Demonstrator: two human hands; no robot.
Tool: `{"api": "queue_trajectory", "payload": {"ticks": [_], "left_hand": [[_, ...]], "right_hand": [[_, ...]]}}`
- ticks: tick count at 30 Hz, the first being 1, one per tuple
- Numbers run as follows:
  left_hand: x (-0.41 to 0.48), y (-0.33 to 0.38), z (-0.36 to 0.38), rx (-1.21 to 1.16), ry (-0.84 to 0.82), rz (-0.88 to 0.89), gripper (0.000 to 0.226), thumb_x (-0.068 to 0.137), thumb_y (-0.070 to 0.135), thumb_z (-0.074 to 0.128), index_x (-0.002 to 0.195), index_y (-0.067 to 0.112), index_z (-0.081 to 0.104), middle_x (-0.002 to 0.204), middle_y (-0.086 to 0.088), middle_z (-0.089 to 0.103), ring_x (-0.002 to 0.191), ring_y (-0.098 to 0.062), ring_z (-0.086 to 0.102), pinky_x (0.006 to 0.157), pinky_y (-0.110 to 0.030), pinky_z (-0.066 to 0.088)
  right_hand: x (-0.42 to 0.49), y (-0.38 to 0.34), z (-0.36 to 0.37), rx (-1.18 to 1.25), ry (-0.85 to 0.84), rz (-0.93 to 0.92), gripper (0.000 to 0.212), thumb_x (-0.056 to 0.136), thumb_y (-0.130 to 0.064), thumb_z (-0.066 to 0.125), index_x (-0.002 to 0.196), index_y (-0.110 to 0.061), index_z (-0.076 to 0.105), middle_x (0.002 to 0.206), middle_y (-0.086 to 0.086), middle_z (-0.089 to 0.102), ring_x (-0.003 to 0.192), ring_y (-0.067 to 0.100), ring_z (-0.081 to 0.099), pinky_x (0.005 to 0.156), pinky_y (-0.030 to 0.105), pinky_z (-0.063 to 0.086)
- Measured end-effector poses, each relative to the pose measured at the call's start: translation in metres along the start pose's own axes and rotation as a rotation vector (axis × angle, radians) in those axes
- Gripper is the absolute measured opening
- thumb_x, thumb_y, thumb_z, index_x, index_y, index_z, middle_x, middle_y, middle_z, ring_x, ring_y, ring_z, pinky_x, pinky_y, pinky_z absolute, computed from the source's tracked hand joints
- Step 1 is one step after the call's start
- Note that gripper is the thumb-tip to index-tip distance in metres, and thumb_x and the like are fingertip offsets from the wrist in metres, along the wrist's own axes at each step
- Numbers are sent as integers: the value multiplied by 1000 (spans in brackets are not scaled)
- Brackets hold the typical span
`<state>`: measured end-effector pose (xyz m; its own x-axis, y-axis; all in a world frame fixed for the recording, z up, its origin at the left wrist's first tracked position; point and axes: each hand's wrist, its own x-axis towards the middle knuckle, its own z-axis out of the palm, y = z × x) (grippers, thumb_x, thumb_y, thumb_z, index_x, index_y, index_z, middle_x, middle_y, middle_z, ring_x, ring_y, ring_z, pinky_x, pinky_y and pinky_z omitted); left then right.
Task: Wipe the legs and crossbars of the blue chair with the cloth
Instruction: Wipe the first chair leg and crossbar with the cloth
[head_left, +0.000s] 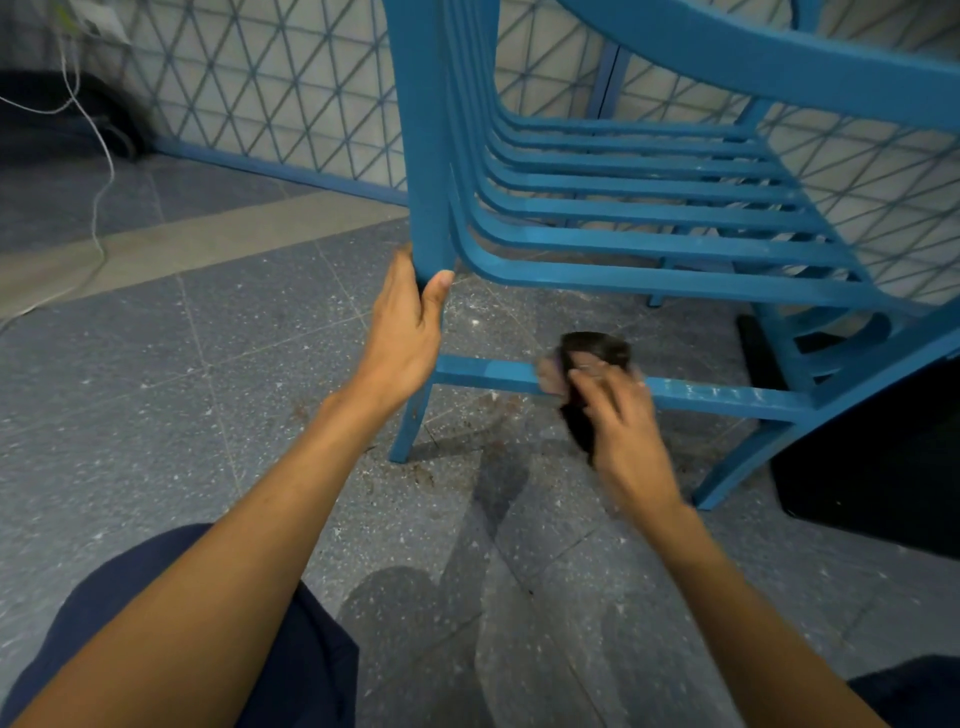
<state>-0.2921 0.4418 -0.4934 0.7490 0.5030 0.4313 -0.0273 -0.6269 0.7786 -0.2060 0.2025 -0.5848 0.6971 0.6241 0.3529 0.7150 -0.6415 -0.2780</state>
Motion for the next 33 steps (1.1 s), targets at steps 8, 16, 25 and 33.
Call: {"api": "queue_trajectory", "payload": {"ticks": [8,16,25,33], "left_hand": [[-5,7,-3,42,17,-65,25,102,35,35,111,14,44,93,5,45,77,2,46,67,-6,36],[-49,69,14,779,-267,-201,32,98,33,44,105,7,60,98,-19,63,94,-41,60,69,-42,43],[-40,36,110,292,-519,-147,59,99,19,33,151,6,6,157,-17,14,144,-29,18,117,-46,18],[-39,32,117,405,-430,-169,72,82,68,48,131,15,41,136,-9,48,127,-28,43,113,-52,18]], "right_hand": [[61,-54,4,-168,-33,402,31,90,-13,47,118,-2,56,116,23,57,112,40,49,106,50,31],[62,-70,11,246,-259,28,41,97,-18,44,138,-10,45,127,18,57,116,38,50,106,45,33],[80,-26,-43,761,-463,329,47,101,-8,39,147,-8,30,144,9,45,134,19,40,108,21,29],[60,43,-118,635,-102,412,20,94,-7,52,103,-16,68,100,5,71,91,17,68,89,31,53]]}}
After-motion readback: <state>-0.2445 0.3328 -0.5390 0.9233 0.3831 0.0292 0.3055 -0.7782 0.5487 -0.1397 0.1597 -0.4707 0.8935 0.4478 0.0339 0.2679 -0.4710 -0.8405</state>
